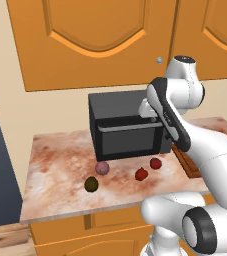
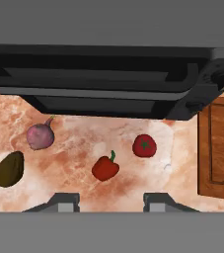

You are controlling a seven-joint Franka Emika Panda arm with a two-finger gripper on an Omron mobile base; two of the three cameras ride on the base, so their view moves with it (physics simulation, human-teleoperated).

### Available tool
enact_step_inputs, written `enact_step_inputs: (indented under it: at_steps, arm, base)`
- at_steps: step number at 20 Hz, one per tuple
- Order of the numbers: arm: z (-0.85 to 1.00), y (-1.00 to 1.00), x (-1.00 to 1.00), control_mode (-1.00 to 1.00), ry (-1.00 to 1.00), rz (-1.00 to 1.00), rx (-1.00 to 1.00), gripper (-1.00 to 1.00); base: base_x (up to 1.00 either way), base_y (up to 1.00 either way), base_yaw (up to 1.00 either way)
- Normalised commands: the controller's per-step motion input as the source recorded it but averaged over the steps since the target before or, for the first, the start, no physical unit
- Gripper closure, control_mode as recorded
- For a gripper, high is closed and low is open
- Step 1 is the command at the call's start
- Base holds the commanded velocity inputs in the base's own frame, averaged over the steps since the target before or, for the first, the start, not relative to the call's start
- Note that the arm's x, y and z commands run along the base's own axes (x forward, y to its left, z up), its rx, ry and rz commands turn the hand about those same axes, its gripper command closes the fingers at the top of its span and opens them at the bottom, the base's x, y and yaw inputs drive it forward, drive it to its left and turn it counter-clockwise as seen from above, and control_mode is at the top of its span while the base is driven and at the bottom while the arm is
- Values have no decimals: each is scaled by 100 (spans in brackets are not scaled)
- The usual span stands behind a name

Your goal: Place the avocado, onion, tomato, and bell pepper on the cutting board.

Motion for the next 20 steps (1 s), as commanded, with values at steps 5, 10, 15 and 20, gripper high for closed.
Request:
enact_step_inputs:
  at_steps: [5,10,15,20]
  arm:
    - [-6,0,-2,-100,1,0,0,-100]
    - [-13,0,-15,-100,0,-5,0,-100]
    - [-22,0,-44,-100,0,-15,1,-100]
    - [-18,2,-34,-100,6,-26,0,-100]
  base:
    - [0,0,0]
    - [0,0,0]
    - [0,0,0]
    - [0,0,0]
